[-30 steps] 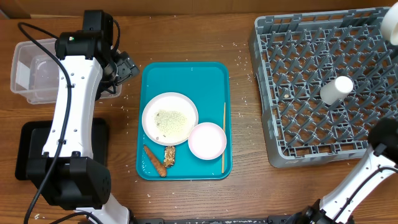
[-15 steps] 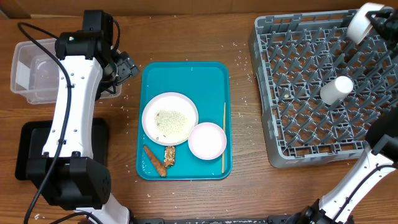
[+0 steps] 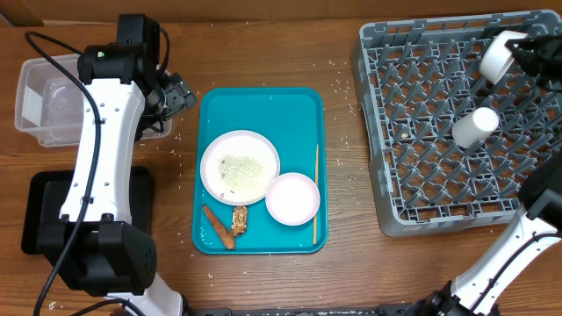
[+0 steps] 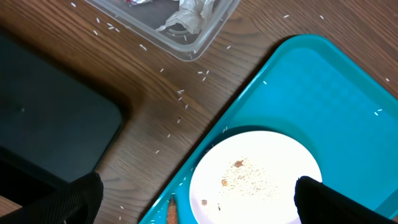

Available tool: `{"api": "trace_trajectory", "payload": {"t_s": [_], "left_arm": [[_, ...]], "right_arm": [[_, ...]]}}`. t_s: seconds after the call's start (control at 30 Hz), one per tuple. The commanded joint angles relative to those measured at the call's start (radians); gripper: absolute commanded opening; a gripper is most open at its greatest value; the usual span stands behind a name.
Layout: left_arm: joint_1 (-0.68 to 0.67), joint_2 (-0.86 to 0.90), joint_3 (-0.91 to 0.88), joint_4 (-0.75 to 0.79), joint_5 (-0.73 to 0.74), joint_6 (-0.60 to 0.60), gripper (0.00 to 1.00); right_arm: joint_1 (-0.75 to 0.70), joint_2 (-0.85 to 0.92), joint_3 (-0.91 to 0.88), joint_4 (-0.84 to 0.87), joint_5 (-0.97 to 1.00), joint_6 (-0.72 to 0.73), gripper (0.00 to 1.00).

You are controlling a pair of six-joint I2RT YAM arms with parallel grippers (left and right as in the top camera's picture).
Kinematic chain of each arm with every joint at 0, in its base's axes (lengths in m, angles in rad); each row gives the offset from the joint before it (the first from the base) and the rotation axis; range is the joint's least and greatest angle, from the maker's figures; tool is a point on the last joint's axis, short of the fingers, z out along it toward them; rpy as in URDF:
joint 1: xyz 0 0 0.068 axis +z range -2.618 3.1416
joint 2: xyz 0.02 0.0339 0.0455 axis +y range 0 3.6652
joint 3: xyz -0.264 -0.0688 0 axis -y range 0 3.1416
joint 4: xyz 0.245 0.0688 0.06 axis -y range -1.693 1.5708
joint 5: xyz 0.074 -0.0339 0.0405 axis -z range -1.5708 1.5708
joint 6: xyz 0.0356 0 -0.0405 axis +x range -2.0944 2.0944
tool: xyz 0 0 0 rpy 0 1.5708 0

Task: Sort waste into correct bins and load items into the dishwasher
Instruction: 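Carry the bowl right and set it into the dish rack, then adjust and release the bowl in the rack's upper right corner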

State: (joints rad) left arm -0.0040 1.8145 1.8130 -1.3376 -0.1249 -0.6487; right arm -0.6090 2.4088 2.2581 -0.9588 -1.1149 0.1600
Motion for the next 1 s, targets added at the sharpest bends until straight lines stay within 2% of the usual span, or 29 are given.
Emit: {"api": "trace_trajectory", "payload": {"t_s": [0.0, 0.1, 0.23, 0.33, 0.7, 0.97], "left_arm": [[0.005, -0.003, 0.017, 0.001, -0.016, -0.002, 1.00], [0.005, -0.003, 0.017, 0.001, -0.016, -0.002, 1.00], [0.005, -0.003, 0.017, 0.001, -0.016, -0.002, 1.00], [0.005, -0.003, 0.017, 0.001, -0.016, -0.002, 1.00], [0.005, -0.003, 0.017, 0.001, -0.016, -0.002, 1.00], [0.005, -0.003, 0.017, 0.001, -0.016, -0.002, 1.00]], "right_arm": [[-0.010, -0.028, -0.015, -0.020, 0.084, 0.035, 0.04], [-0.025, -0.028, -0.010, -0.016, 0.085, 0.100, 0.04], [-0.049, -0.031, 0.029, -0.037, 0.084, 0.108, 0.06], [-0.066, -0.032, 0.059, -0.072, 0.108, 0.108, 0.13], [-0.111, -0.054, 0.158, -0.317, 0.441, 0.107, 0.14], [-0.134, -0.094, 0.346, -0.460, 0.679, 0.156, 0.15]]}}
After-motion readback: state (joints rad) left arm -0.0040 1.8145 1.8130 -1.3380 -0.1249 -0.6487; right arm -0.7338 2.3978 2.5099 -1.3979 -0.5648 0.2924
